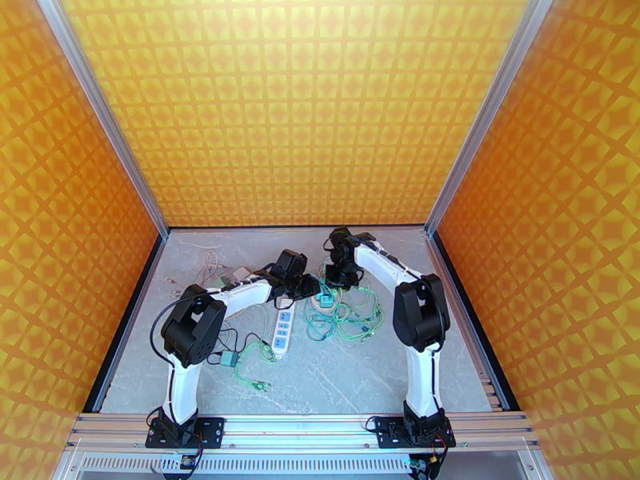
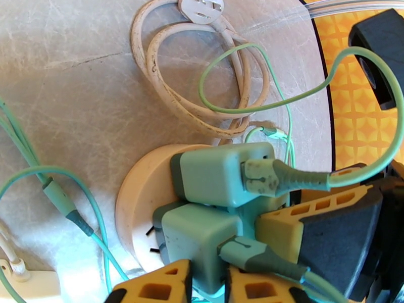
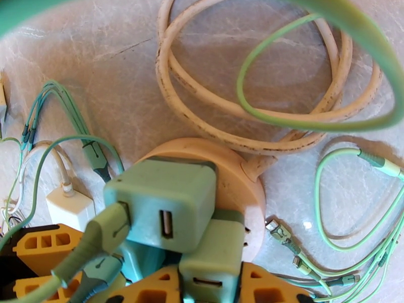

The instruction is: Pull the plug off the socket

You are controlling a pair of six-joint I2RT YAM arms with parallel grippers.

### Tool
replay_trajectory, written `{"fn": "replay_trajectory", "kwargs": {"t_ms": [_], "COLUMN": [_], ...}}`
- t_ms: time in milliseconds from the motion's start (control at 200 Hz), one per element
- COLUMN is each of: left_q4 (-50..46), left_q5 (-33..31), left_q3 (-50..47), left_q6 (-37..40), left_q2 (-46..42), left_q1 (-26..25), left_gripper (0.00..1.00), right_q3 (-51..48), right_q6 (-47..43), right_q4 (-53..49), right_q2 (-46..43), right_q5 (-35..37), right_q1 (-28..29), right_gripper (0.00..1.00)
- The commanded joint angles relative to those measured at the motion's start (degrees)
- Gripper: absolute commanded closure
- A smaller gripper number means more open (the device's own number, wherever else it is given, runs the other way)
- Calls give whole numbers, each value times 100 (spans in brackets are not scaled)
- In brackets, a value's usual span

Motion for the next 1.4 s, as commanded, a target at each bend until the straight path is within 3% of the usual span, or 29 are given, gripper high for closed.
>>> {"fn": "replay_trajectory", "kwargs": {"t_ms": [0,185,370,735,925,1396], "left_q4": [-1063,-1293,-1396,-1523,-1580,-1729], "left_q5": [-431,-431,-446,-516,-509,-510], "left_q3": [-69,193,188,109,145,418], "left_q6": [100,183,177,173,196,245], "left_q2": [625,806,855,855,837,960], "left_q1": [-74,-133,-132,-132,-132,-291], "left_gripper": [79,79,80,84,84,83], "right_q3": [98,255,318,111,34,140], "right_q6": [57,121,43,104,77,100], "right_q4": [71,48,-32,77,141,64], "right_q2": [-33,151,120,-305,-359,-58], "right_q5": [-101,-126,20,-317,-477,-139], "right_q1": [361,831,868,-11,-100,994], "right_gripper": [79,79,80,80,80,80]}}
